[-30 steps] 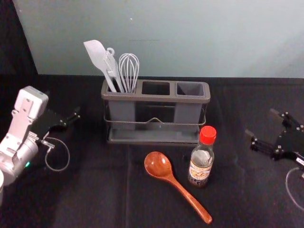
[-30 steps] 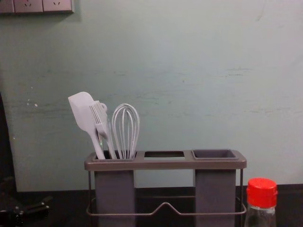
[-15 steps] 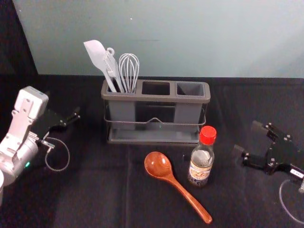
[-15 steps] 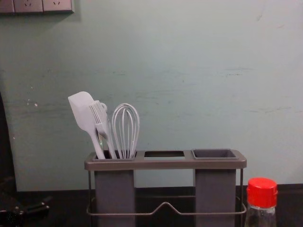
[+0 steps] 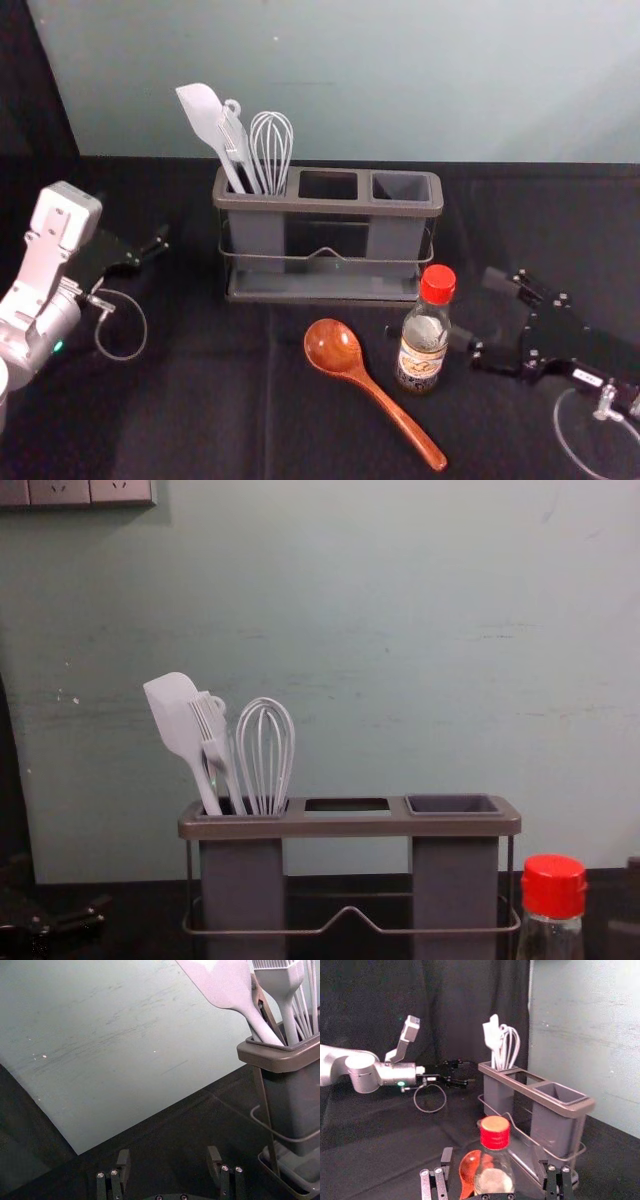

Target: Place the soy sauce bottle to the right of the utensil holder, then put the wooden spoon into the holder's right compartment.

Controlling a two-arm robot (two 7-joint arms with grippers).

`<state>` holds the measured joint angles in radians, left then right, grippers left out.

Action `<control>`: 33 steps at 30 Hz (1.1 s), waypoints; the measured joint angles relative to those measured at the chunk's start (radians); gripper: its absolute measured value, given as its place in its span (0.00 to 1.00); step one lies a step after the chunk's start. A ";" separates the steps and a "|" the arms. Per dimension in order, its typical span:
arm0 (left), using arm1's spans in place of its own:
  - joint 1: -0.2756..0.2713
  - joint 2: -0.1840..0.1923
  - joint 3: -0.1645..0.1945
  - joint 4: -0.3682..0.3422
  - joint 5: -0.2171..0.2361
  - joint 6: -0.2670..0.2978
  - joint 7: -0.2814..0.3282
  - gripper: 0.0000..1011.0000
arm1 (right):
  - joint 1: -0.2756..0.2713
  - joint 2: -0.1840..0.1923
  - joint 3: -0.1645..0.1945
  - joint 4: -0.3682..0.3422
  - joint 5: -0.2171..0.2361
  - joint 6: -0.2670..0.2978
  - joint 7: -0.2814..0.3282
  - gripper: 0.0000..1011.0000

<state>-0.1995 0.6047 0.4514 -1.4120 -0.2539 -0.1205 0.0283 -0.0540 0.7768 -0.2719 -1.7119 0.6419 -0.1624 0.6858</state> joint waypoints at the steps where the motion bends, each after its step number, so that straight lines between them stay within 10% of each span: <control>1: 0.000 0.000 0.000 0.000 0.000 0.000 0.000 0.99 | 0.002 -0.002 -0.003 -0.002 -0.004 0.002 0.000 0.99; 33: 0.000 0.000 0.000 0.000 0.000 0.000 0.000 0.99 | 0.130 -0.100 -0.083 0.049 -0.079 0.078 -0.054 0.99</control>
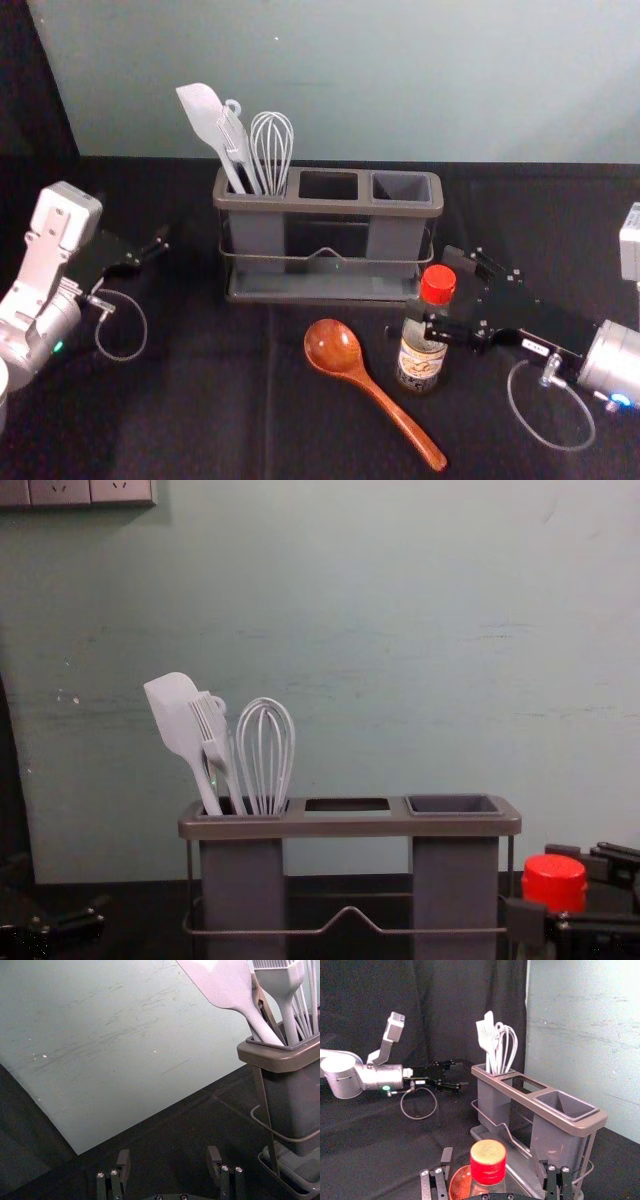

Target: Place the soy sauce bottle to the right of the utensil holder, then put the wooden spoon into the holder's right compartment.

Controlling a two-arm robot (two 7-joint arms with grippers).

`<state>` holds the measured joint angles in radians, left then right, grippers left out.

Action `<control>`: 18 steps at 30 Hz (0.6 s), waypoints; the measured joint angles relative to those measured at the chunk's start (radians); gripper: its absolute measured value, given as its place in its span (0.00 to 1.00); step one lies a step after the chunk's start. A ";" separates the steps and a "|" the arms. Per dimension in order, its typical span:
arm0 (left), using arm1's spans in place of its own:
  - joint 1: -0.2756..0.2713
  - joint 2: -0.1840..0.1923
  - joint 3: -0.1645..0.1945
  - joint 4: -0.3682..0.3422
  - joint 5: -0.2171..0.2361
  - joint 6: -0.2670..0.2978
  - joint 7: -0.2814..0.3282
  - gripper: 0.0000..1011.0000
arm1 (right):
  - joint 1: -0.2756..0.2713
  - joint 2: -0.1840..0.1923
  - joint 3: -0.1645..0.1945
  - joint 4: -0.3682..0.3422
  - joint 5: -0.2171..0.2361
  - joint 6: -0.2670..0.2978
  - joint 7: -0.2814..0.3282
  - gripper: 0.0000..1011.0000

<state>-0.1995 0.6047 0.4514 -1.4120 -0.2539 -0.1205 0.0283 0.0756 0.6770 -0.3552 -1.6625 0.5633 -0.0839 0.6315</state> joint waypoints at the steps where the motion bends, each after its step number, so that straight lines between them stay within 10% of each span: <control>1: 0.000 0.000 0.000 0.000 0.000 0.000 0.000 0.99 | 0.002 -0.001 -0.001 0.001 -0.001 0.001 -0.001 0.99; 18: 0.000 0.000 0.000 0.000 0.000 0.000 0.000 0.99 | 0.034 -0.028 -0.019 0.026 -0.006 0.015 -0.006 0.99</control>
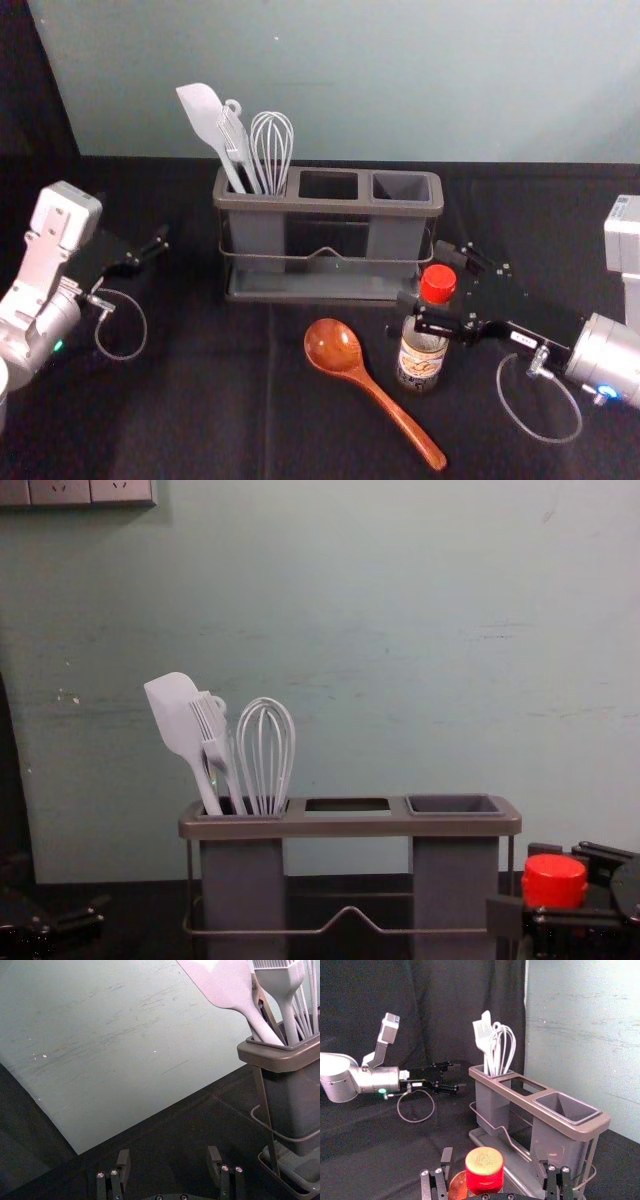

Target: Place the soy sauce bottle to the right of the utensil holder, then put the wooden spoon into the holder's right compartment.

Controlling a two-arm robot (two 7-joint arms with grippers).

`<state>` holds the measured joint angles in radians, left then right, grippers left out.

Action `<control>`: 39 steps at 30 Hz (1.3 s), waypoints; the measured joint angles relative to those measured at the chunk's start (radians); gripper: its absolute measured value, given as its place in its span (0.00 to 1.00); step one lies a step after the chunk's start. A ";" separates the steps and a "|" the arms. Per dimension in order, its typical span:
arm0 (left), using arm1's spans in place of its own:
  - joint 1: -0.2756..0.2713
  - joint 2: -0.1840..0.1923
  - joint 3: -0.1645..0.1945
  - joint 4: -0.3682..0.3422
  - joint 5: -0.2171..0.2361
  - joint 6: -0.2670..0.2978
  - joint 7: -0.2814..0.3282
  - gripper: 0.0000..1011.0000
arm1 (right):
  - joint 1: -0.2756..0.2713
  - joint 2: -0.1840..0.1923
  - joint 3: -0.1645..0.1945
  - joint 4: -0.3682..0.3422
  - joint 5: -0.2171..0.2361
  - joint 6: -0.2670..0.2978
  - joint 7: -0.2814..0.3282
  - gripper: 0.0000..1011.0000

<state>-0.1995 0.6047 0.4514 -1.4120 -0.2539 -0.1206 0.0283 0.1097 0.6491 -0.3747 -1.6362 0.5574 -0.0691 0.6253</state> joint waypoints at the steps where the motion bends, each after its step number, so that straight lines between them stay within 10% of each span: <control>1: 0.000 0.000 0.000 0.000 0.000 0.000 0.000 0.99 | 0.000 0.000 0.000 0.000 0.000 0.000 0.000 0.99; 13: 0.000 0.000 0.000 0.000 0.000 0.000 0.000 0.99 | -0.001 0.002 0.001 -0.001 0.001 0.000 0.002 0.99; 39: 0.000 0.000 0.000 0.000 0.000 0.000 0.000 0.99 | -0.003 0.003 0.002 -0.002 0.001 -0.002 0.003 0.38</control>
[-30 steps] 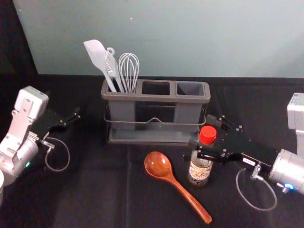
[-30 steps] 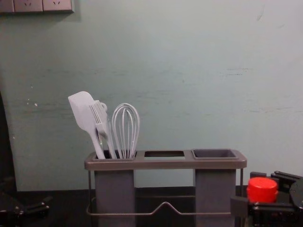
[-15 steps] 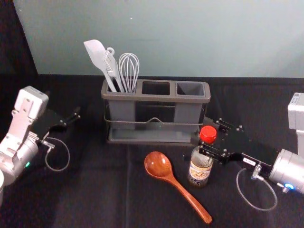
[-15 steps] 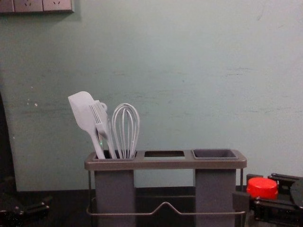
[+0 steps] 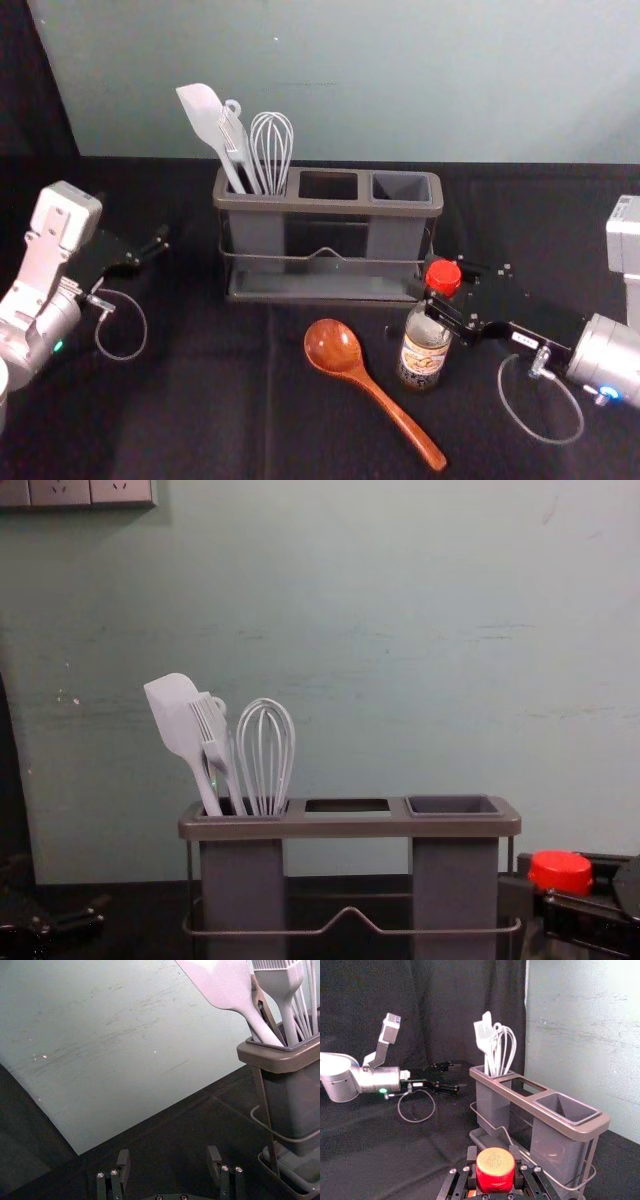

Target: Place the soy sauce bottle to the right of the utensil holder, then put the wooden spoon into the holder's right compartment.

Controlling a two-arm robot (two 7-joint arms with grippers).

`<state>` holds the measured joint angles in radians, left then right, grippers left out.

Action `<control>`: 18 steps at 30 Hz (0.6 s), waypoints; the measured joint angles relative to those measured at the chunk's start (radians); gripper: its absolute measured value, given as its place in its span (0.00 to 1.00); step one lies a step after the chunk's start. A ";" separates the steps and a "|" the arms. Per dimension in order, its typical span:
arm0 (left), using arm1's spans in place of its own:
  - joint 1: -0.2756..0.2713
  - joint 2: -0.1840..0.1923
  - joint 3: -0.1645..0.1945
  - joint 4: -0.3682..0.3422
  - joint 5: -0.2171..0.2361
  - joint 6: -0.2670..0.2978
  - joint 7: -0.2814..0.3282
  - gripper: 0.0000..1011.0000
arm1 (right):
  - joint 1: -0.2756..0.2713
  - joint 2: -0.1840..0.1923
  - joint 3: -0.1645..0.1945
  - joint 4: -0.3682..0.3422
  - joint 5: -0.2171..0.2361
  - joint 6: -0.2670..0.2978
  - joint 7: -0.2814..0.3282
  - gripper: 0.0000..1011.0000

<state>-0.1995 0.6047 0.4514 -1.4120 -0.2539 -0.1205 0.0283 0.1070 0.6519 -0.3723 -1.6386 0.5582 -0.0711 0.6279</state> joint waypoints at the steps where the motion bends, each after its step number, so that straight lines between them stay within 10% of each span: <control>1: 0.000 0.000 0.000 0.000 0.000 0.000 0.000 0.99 | 0.000 0.000 0.000 0.000 0.000 0.000 0.000 0.38; 18: 0.000 0.000 0.000 0.000 0.000 0.000 0.000 0.99 | -0.036 0.032 0.049 -0.072 0.016 0.008 -0.031 0.38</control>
<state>-0.1995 0.6047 0.4514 -1.4120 -0.2539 -0.1206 0.0283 0.0709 0.6839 -0.3234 -1.7108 0.5745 -0.0630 0.5964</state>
